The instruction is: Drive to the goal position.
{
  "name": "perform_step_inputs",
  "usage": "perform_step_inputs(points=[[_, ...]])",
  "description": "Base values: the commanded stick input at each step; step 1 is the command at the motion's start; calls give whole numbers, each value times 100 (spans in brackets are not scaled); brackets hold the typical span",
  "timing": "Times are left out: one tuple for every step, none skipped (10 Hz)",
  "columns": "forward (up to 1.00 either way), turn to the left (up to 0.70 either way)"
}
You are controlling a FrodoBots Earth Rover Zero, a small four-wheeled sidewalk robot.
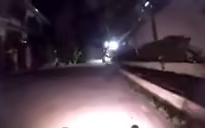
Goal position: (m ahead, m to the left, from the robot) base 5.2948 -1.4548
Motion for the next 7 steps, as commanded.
perform_step_inputs(points=[[70, 0], [70, 0], [70, 0], [70, 0], [70, 0], [70, 0], [70, 0]])
